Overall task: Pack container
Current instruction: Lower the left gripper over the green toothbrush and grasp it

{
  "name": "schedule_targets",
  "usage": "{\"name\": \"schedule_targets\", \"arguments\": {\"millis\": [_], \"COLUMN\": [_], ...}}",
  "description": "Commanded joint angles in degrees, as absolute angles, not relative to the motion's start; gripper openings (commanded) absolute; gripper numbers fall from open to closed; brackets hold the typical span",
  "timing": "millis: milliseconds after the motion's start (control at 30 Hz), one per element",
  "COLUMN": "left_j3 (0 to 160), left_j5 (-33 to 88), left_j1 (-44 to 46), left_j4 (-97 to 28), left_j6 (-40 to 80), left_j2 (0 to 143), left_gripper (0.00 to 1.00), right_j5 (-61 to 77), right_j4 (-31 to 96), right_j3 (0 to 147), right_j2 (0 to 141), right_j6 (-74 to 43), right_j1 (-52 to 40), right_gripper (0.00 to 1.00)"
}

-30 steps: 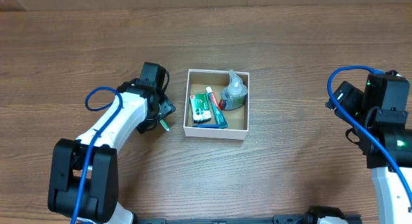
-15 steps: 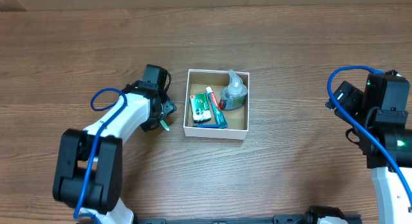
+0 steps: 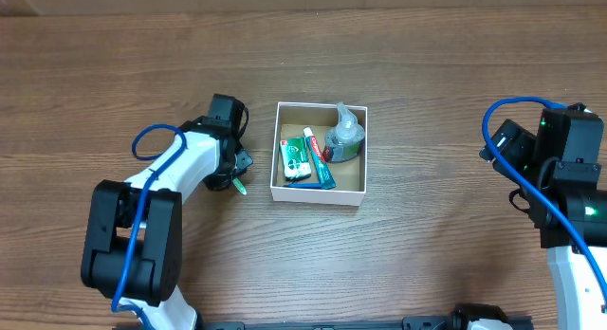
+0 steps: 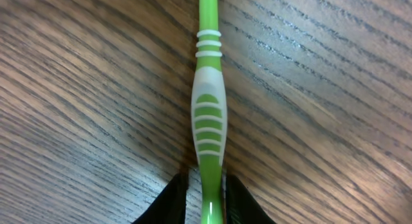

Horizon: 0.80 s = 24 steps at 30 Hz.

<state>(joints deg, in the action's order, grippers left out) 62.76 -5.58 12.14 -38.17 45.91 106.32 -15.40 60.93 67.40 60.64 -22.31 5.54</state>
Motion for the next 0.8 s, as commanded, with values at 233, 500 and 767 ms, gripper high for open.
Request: {"name": "schedule_targets", "arguments": {"millis": [233,500,767], "left_j3": [75.09,76.71,69.23], "left_j5": [-3.40,-4.01,-4.01], "left_j1": [11.64,11.00,9.43], "left_j4": [-47.97,-53.30,-46.17], "left_j6": [35.70,40.88,41.39], "left_j2": [108.20,108.33,108.33], "left_gripper": [0.17,0.53,0.52], "right_j5": [-15.66,-15.66,-15.66], "right_j4": [60.60,60.58,60.58], "right_j3": [68.34,68.34,68.34], "right_j2": [60.29,60.29,60.29], "right_j6": [-22.55,-22.57,-22.57], "right_j1": [5.61,5.61,5.61], "right_gripper": [1.00,1.00,1.00]}}
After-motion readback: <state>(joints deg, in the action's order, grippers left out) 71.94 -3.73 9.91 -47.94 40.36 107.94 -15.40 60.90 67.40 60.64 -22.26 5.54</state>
